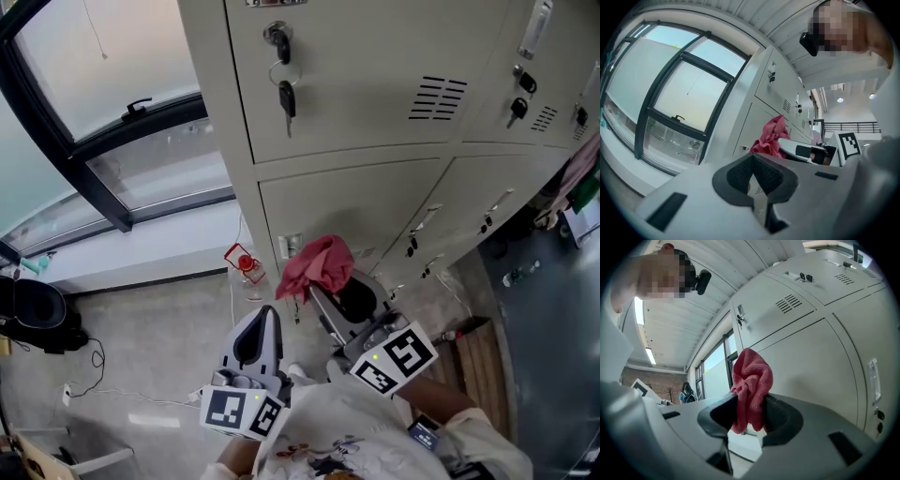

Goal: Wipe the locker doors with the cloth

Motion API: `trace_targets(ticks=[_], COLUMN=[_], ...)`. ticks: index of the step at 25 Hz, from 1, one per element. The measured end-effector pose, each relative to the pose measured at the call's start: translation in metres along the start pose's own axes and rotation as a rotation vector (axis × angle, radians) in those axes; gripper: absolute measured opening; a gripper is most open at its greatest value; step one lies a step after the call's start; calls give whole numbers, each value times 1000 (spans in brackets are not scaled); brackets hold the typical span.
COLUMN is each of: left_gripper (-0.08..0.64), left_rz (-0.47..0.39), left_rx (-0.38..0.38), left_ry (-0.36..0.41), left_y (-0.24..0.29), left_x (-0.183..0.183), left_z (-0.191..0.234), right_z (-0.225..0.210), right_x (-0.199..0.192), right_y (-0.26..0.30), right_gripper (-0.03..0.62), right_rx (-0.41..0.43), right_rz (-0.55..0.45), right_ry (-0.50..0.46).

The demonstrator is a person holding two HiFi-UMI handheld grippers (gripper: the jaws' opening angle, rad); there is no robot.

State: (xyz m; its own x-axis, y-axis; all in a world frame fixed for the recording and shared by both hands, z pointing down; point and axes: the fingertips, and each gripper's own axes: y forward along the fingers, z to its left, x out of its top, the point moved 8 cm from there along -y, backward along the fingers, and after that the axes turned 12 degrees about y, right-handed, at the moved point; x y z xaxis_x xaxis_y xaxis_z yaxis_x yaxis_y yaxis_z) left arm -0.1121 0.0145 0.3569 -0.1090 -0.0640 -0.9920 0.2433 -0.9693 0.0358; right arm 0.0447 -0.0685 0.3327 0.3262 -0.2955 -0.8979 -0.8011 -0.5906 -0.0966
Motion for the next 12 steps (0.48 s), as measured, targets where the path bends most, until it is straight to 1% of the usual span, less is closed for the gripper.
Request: trace_targets(ticks=[2,4,7,12], left_gripper=[3,3,3,3], left_rz=[-4,-4,6,43], left_rx=[-12,-25,-52,-96], left_ry=[4,8,13,1], left_y=[-1,-2,-3,-6], left_x=[2,2,-1,-10], left_z=[2,3,6,4], right_z=[5,10,16,26], right_x=[5,13,24,33], right_y=[9,15,26,46], right_gripper=[146,147,147,147], right_rx=[2,4,-28,-52], right_rz=[-14,-51,-82,-47], right_ry=[2,-7,-54,-115])
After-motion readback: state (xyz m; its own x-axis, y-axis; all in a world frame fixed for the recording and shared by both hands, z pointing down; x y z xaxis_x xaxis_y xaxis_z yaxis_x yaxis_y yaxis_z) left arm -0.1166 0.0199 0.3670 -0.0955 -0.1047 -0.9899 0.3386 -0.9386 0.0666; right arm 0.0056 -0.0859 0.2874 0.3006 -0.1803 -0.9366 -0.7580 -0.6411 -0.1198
